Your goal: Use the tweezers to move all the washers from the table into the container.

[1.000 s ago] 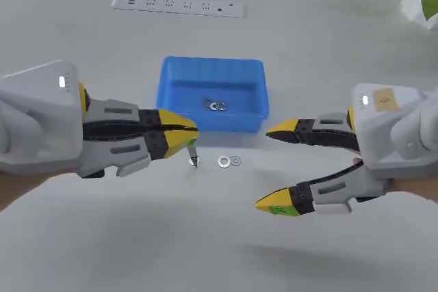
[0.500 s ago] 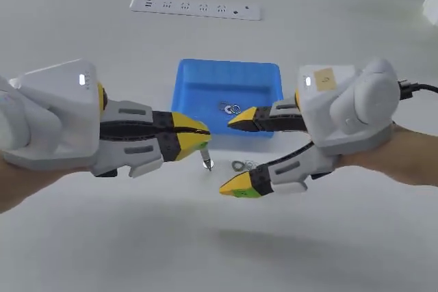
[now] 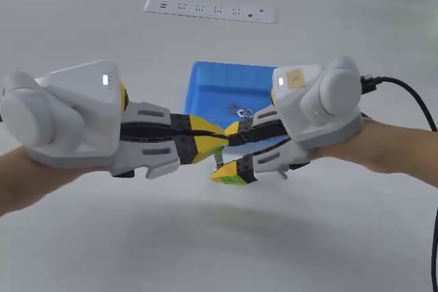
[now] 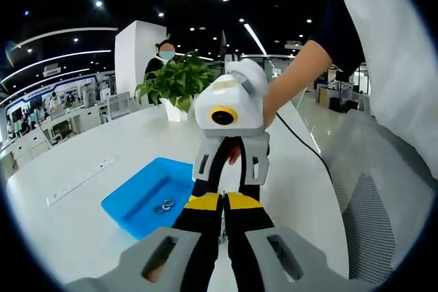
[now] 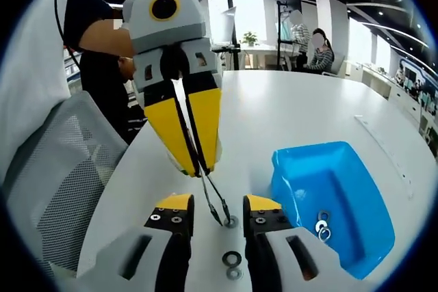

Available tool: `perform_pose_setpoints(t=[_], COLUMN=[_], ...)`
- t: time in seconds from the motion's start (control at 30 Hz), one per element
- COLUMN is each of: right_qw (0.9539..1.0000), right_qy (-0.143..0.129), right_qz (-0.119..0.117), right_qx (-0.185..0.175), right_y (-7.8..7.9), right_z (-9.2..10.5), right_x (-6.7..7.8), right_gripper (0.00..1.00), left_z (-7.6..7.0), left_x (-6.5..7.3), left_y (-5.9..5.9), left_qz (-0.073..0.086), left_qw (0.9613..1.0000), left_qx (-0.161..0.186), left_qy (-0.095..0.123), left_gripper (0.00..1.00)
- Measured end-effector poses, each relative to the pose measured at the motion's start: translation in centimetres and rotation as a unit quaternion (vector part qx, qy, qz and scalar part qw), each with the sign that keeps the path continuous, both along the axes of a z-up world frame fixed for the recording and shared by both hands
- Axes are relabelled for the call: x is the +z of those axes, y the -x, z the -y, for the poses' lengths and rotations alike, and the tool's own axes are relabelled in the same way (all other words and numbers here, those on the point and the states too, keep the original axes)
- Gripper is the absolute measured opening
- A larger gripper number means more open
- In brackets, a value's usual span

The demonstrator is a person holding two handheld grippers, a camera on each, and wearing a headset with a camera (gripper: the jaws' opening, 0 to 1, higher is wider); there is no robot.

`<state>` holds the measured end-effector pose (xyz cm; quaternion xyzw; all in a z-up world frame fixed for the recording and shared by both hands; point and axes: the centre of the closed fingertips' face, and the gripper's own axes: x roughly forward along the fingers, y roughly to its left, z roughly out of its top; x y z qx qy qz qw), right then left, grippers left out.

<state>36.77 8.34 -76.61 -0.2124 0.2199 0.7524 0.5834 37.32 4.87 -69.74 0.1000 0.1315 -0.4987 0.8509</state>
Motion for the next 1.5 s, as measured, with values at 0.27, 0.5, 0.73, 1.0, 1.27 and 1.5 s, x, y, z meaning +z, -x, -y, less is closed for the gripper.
perform_pose_setpoints(t=[0.27, 0.5, 0.73, 1.0, 1.27, 1.5], right_qw=[0.9993, 0.9970, 0.9953, 0.9948, 0.9957, 0.9963], right_qy=[0.016, 0.029, 0.025, 0.015, 0.011, 0.006], right_qz=[0.018, 0.054, 0.075, 0.087, 0.082, 0.078], right_qx=[0.030, 0.046, 0.057, 0.050, 0.042, 0.035], right_y=[0.6, 0.3, 0.5, 0.4, 0.8, 0.9], right_z=[0.0, 0.2, 0.4, 0.3, 0.3, 0.3], right_x=[-0.6, -1.0, -1.0, -1.0, -1.0, -0.5], right_gripper=[0.18, 0.12, 0.10, 0.10, 0.09, 0.09], left_z=[0.2, 0.4, 0.7, 0.3, 0.0, -0.5], left_x=[-0.1, -0.1, -0.1, -1.1, -0.3, 1.0], left_y=[0.1, 0.1, 0.1, 0.4, 1.0, 2.0], left_qz=[0.001, -0.001, -0.003, -0.011, -0.026, -0.055], left_qw=[1.0000, 1.0000, 1.0000, 0.9992, 0.9993, 0.9970], left_qx=[-0.001, -0.001, -0.005, -0.001, 0.022, 0.036], left_qy=[-0.001, 0.000, -0.004, -0.038, -0.012, 0.040], left_gripper=[0.05, 0.05, 0.05, 0.08, 0.24, 0.33])
